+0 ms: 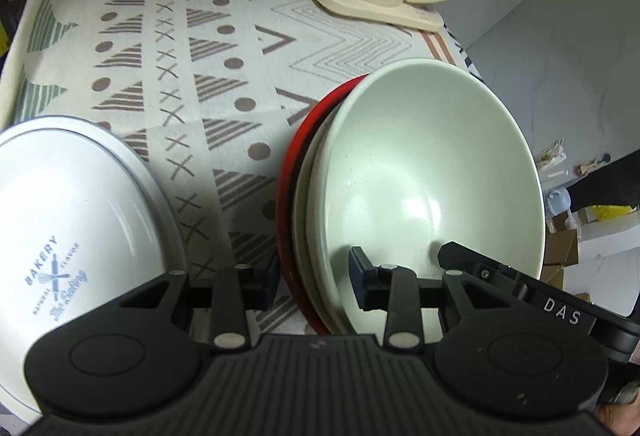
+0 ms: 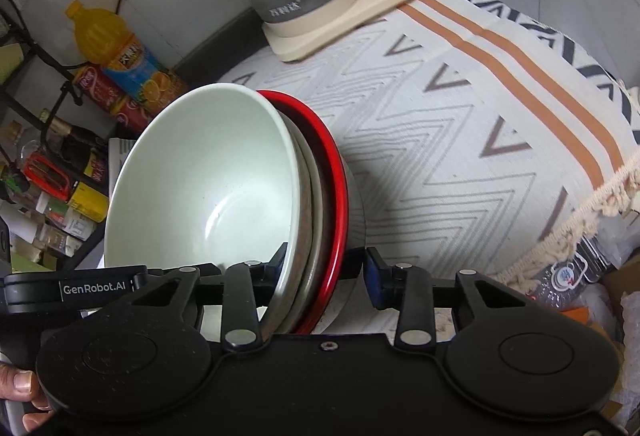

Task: Organize plates and bowls
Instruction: 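Lift the bowl stack with both grippers and carry it over the plates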

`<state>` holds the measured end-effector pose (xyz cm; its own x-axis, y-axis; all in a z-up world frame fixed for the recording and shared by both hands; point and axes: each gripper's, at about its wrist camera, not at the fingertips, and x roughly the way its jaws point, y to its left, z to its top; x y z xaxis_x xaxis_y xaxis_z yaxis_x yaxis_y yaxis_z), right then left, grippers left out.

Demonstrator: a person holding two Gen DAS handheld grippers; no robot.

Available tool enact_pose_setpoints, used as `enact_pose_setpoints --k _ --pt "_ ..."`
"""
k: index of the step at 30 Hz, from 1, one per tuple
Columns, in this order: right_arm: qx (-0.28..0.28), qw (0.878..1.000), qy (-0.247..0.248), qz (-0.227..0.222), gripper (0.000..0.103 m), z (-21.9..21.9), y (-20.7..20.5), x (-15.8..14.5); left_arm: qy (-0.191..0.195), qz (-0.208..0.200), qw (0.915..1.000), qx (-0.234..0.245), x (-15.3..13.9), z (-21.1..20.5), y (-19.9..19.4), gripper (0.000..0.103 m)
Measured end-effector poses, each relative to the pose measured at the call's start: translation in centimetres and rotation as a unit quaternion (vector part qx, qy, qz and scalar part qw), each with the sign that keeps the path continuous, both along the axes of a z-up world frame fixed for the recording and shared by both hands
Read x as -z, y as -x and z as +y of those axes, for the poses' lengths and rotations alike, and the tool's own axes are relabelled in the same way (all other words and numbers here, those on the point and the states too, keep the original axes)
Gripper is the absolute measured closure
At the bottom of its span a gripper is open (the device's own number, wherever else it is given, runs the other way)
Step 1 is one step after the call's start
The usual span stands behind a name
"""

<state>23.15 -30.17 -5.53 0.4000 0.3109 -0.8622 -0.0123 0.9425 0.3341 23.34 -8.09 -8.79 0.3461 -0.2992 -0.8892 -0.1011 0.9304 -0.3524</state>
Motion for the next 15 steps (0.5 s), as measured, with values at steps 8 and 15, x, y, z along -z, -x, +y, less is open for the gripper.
enact_pose_setpoints --k 8,15 --pt "-0.019 1.000 -0.007 -0.014 0.067 2.3 -0.2 -1.2 0.000 -0.021 0.9996 -0.018 -1.9 2.1 0.6 0.068" --pt "-0.035 0.999 -0.019 -0.026 0.067 4.7 -0.3 -2.6 0.002 -0.036 0.9985 -0.041 -3.7 4.5 1.6 0.068"
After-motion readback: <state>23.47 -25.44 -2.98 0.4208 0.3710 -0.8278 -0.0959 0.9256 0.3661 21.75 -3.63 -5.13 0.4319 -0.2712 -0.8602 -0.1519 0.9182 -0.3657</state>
